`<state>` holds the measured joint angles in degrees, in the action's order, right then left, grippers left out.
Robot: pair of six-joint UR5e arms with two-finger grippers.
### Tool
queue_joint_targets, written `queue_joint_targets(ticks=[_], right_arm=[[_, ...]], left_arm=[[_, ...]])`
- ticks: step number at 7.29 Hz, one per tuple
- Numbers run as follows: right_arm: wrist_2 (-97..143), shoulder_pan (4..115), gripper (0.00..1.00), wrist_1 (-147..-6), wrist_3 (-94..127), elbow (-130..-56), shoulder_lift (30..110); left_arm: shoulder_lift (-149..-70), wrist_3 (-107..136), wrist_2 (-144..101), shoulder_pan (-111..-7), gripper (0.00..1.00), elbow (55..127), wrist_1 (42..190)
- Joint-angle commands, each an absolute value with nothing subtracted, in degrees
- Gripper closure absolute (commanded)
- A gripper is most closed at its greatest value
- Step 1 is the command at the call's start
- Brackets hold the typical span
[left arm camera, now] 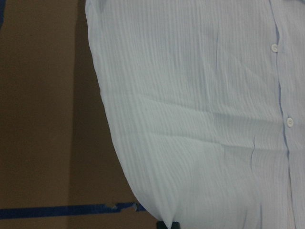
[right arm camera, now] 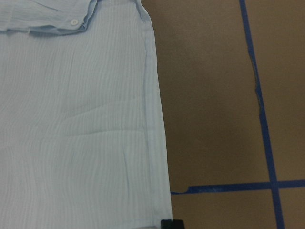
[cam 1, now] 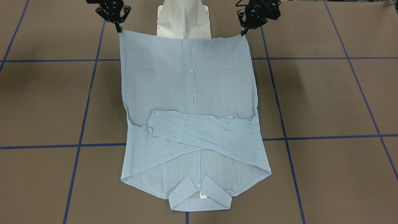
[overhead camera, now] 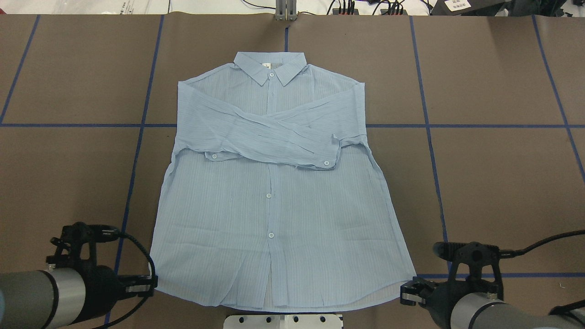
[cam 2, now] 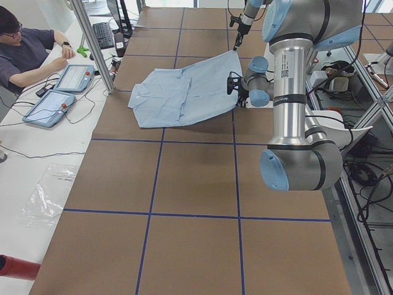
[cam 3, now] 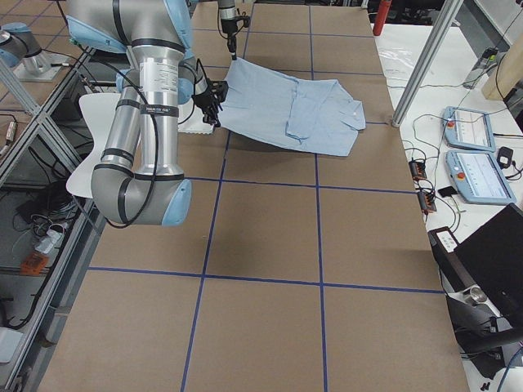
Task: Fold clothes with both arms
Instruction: 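Lift the hem with both grippers and fold it toward the collar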
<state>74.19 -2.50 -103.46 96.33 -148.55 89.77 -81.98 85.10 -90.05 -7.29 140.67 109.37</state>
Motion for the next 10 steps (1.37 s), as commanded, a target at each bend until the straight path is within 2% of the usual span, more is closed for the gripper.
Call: queue_joint_targets(ticks=[1, 2, 4, 5, 7, 10], right_arm=[[81.7, 0.2, 1.00, -123.8, 96.3, -155.2, 74.4], [84.3, 2.7, 1.00, -131.8, 96.3, -155.2, 67.0], [84.2, 7.0, 1.00, -133.5, 92.8, -154.4, 64.9], [83.9, 10.7, 1.00, -133.0, 87.7, -153.1, 64.2], [84.6, 21.3, 1.00, -126.5, 77.9, -145.8, 60.7], [91.3, 33.5, 1.00, -109.3, 74.5, -128.2, 58.6]], left_arm=[[-83.5, 84.8, -98.0, -8.6, 1.00, 153.8, 96.3], [-87.6, 82.4, -101.4, -12.9, 1.00, 153.7, 92.3], [-100.4, 73.9, -102.1, -21.1, 1.00, 149.0, 81.1], [-107.1, 69.9, -102.0, -27.2, 1.00, 142.5, 78.6], [-111.2, 62.6, -102.7, -35.1, 1.00, 134.2, 78.8], [-116.0, 60.7, -102.4, -41.4, 1.00, 126.0, 79.2]])
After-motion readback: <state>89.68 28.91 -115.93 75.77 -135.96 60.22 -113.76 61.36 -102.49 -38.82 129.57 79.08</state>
